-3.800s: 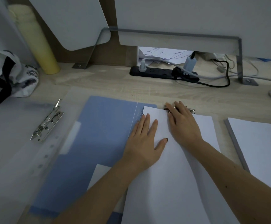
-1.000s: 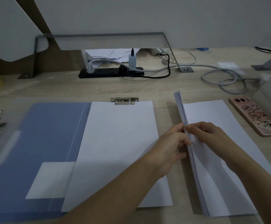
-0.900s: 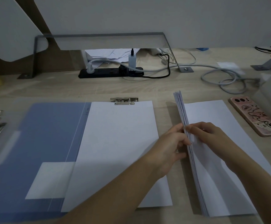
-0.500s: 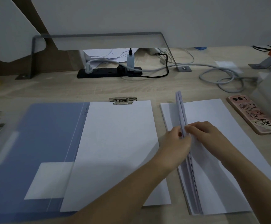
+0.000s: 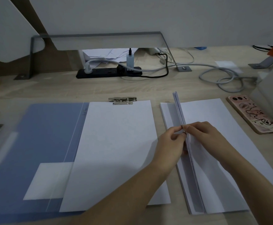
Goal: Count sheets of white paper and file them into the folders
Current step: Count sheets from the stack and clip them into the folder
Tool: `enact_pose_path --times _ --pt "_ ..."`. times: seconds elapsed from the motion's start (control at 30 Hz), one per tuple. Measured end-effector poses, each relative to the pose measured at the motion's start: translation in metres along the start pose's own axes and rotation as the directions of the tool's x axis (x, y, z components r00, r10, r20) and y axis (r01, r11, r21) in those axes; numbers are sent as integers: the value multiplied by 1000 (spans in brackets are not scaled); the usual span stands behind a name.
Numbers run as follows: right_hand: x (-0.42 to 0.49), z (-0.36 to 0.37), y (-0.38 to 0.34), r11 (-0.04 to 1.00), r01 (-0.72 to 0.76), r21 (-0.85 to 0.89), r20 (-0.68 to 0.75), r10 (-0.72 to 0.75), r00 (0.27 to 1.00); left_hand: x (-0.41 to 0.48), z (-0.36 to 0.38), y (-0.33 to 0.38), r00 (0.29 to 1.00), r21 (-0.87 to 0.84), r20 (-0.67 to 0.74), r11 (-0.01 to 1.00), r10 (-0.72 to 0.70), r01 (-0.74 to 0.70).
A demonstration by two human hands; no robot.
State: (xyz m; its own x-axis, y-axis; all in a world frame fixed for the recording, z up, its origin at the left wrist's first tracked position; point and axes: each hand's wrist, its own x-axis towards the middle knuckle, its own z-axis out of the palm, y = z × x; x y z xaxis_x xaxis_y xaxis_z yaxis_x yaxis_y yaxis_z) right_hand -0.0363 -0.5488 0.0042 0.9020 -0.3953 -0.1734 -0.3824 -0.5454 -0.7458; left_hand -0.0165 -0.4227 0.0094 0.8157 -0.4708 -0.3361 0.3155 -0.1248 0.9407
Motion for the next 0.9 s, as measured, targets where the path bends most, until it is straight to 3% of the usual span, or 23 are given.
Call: enact_pose_path --times 0.63,0.73,0.8,0.87,0.9 --pt "1 3 2 1000 -7 -15 -15 7 1000 2 0 -4 1000 -22 -2 999 -28 28" --pt "2 3 2 998 -6 -60 -34 4 999 1 -1 -4 1000 51 -23 999 4 -3" --pt "3 3 3 998 -7 -70 -38 5 999 4 -4 -6 990 229 -81 969 113 -92" --pt "3 3 3 997 -10 -71 -40 7 999 3 -4 -3 961 449 -126 878 246 -166" --pt "3 3 4 998 -4 -62 -39 2 999 3 -1 -4 954 479 -109 856 279 -195"
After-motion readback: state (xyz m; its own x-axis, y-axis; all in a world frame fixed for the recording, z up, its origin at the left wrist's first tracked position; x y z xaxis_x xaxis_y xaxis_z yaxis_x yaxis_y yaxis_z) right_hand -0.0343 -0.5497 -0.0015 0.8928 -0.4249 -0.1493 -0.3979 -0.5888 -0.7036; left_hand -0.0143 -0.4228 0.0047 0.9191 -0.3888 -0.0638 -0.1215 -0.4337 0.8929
